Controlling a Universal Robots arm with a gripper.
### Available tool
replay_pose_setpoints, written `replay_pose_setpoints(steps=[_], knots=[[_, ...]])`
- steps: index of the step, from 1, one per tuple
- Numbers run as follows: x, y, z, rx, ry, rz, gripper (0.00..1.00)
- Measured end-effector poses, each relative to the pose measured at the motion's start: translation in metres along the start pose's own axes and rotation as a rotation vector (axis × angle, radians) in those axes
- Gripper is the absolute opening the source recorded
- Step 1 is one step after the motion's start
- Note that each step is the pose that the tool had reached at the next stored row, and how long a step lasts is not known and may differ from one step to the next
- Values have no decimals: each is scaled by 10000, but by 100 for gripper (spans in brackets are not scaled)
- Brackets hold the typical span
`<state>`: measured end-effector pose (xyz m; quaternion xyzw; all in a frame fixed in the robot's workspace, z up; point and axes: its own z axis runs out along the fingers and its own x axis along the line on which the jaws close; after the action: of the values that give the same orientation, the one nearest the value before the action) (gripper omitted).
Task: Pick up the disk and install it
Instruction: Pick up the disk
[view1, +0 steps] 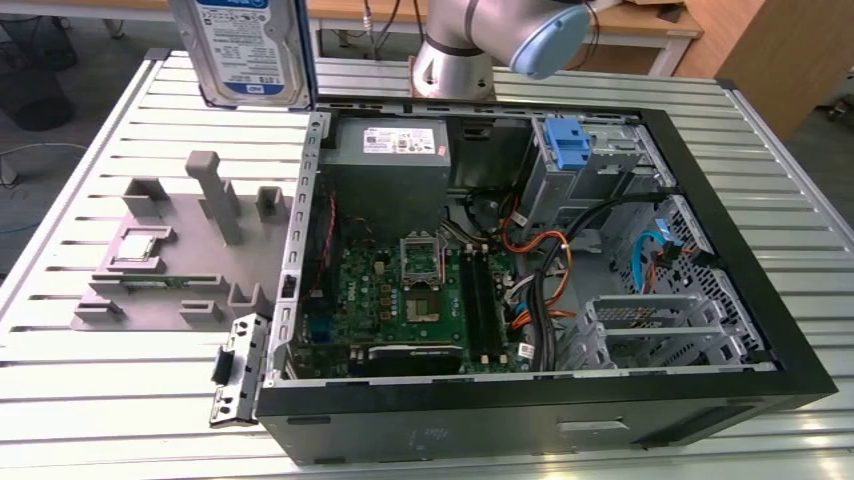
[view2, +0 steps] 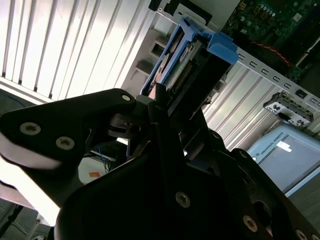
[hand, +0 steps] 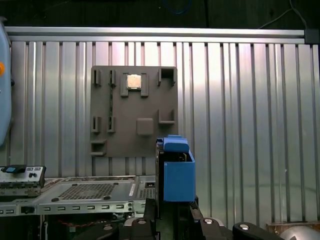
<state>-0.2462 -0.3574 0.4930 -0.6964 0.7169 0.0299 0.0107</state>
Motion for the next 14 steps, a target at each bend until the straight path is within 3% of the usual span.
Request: replay_pose_setpoints(steps=[4,14], knots=[[-1,-54,-1,0,0,-1,35],[-2,-66,-1,0,0,-2,35]])
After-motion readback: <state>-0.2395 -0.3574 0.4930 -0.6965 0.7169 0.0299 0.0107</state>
